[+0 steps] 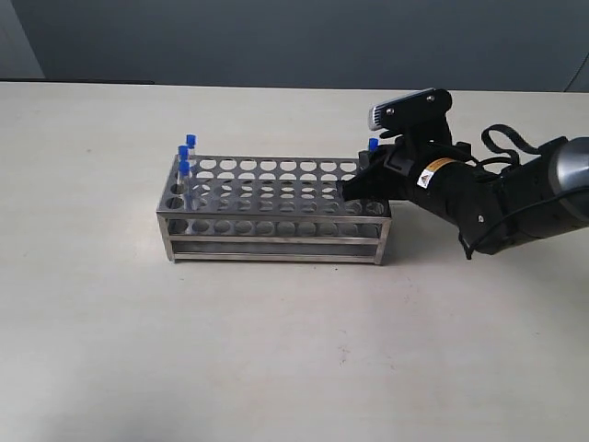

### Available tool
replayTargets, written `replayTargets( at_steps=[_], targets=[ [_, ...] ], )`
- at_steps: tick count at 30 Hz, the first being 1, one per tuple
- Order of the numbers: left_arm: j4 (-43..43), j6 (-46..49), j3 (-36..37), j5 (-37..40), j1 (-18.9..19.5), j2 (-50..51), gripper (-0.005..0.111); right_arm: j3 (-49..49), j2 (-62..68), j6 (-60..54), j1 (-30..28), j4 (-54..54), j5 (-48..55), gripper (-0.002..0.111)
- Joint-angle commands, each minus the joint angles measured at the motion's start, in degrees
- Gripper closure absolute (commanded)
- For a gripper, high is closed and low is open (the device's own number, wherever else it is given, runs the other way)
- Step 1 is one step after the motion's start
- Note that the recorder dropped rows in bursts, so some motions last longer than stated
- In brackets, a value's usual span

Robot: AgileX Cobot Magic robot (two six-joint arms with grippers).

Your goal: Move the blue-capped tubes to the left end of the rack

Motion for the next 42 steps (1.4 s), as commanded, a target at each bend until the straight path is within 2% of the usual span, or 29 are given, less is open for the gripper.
replayTargets(
  at_steps=[1,3,14,20,42],
  targets=[
    [0.1,0.0,-0.2,-0.3,-0.4,-0.2,0.106,-1.3,2.9,-0.3,-0.3,0.2,1.8,0.095],
    [0.1,0.0,-0.2,-0.3,-0.4,-0.2,0.106,-1.3,2.9,-0.3,-0.3,0.2,1.8,0.108],
    [0.1,0.0,-0.2,-0.4,-0.4,-0.2,0.106,-1.2,0.1,-0.2,-0.1,-1.0,4.2,0.109],
    [0.1,0.0,-0.2,-0.4,-0.4,-0.2,0.106,-1.2,-3.5,-1.1,2.5,-1.4,4.9,0.109],
    [0.1,0.0,-0.2,-0.4,-0.4,-0.2,0.106,-1.2,-13.2,-1.3,2.5,-1.9,5.3,0.109]
  ],
)
